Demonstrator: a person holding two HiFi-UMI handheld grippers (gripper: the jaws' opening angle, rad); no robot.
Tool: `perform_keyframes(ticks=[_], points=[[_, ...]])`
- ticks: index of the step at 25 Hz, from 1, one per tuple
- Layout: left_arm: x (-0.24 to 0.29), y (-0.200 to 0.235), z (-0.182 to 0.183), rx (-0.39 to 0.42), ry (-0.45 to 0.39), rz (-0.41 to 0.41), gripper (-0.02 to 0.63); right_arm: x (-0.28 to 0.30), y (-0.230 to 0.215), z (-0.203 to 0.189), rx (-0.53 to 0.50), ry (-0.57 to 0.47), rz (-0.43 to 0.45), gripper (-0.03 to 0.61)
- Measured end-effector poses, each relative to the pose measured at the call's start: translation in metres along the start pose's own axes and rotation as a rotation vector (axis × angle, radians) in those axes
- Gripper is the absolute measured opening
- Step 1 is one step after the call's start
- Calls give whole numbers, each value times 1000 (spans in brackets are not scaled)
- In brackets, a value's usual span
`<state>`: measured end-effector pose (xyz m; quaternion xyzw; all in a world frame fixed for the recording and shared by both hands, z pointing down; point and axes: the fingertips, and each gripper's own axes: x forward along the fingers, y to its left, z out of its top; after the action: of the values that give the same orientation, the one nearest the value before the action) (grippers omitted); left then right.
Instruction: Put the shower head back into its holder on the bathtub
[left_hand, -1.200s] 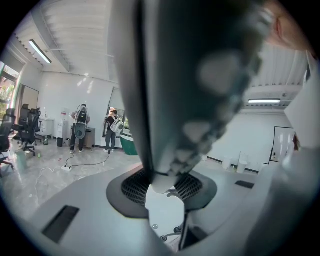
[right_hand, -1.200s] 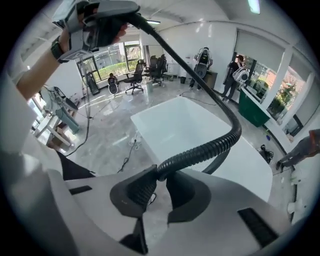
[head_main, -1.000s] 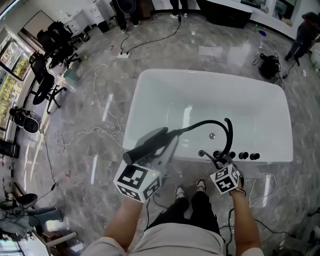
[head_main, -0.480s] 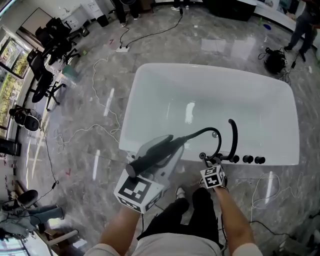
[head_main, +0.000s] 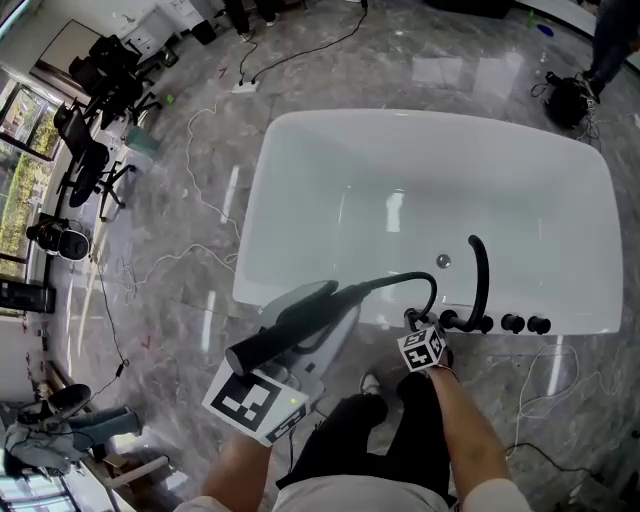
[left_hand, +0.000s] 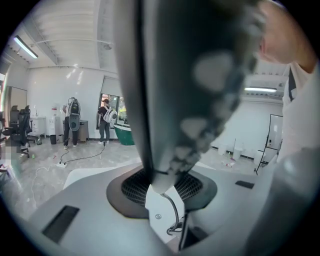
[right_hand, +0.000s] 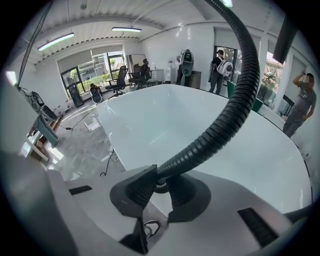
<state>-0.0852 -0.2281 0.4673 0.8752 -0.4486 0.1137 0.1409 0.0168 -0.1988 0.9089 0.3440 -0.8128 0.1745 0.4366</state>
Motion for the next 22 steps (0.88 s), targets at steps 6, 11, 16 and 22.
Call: perform_keyframes(ticks=[6,11,16,22], points=[[14,8,-27,-18,10,13,132,13,1,-5,-54,-26,-21,69],[21,9,-40,-33,47,5,132,8,6,-12,-27,54,15,81],[16,-1,-41,-29,105,-17,132,-20,9,-27,60,172,33,120],[42,-26,-81,5,153,-102,132,-99,33,-21,192,40,102,120]])
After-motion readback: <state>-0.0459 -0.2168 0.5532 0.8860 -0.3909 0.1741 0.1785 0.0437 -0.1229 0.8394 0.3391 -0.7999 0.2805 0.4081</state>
